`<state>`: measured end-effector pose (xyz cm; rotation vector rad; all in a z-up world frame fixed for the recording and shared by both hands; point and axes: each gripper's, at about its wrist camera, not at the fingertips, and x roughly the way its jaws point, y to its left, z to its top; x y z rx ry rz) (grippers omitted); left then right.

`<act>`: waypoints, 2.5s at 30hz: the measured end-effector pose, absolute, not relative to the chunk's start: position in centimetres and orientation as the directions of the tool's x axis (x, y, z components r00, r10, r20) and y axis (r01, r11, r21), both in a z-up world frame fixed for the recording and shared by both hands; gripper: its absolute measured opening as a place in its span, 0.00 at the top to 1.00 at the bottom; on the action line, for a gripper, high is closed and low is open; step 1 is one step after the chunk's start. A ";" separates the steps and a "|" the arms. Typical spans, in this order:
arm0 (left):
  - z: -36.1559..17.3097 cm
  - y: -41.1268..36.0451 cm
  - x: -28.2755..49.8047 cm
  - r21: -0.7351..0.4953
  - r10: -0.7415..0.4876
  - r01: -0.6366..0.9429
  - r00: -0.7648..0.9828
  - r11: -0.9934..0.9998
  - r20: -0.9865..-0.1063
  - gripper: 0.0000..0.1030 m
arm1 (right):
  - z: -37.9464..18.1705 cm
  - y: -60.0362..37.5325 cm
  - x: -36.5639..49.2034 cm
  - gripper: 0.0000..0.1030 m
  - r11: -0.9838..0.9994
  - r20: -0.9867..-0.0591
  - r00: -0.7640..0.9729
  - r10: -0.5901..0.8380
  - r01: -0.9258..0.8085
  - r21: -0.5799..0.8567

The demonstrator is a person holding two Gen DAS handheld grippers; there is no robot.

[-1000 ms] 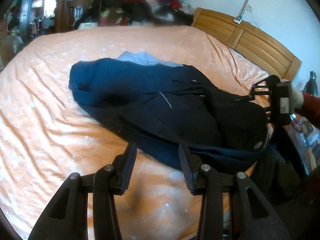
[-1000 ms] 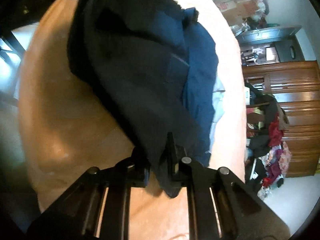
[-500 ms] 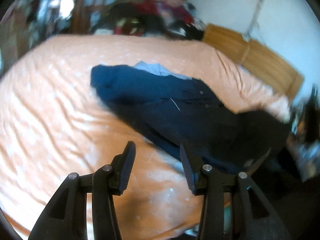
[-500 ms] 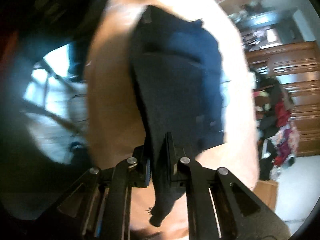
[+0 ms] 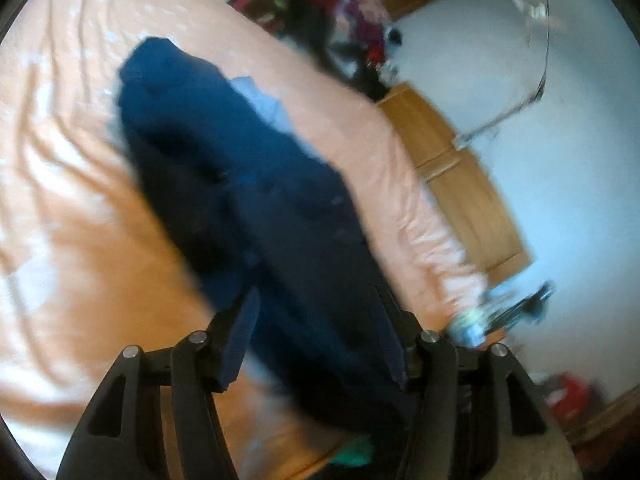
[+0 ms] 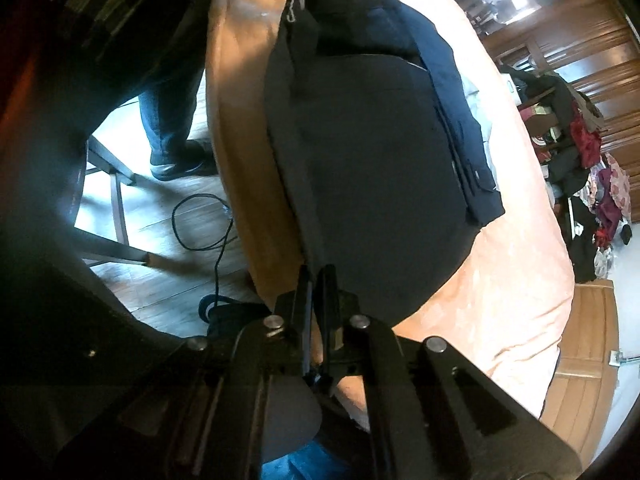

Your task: Fold small clothes

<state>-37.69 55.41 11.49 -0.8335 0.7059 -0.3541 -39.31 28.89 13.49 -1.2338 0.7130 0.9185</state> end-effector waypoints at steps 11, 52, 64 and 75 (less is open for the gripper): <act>8.5 55.1 -33.2 -0.709 -0.458 -0.131 0.680 0.693 -0.573 1.00 | 14.7 29.0 -39.4 0.98 0.139 -0.842 0.504 0.193 -0.863 -0.485; 9.3 68.8 -12.7 -0.524 -0.004 -0.409 0.785 0.747 -0.619 0.95 | 12.7 28.7 4.6 0.66 0.599 -0.868 0.113 0.483 -0.766 0.233; 9.7 67.0 -13.7 -0.519 0.000 -0.363 0.820 0.774 -0.573 0.96 | 8.9 27.9 1.5 0.70 0.579 -0.768 -0.003 0.641 -0.654 0.486; 9.0 66.8 -14.2 -0.513 -0.001 -0.362 0.816 0.778 -0.578 0.96 | 6.4 28.2 1.4 0.68 0.618 -0.801 0.022 0.598 -0.649 0.444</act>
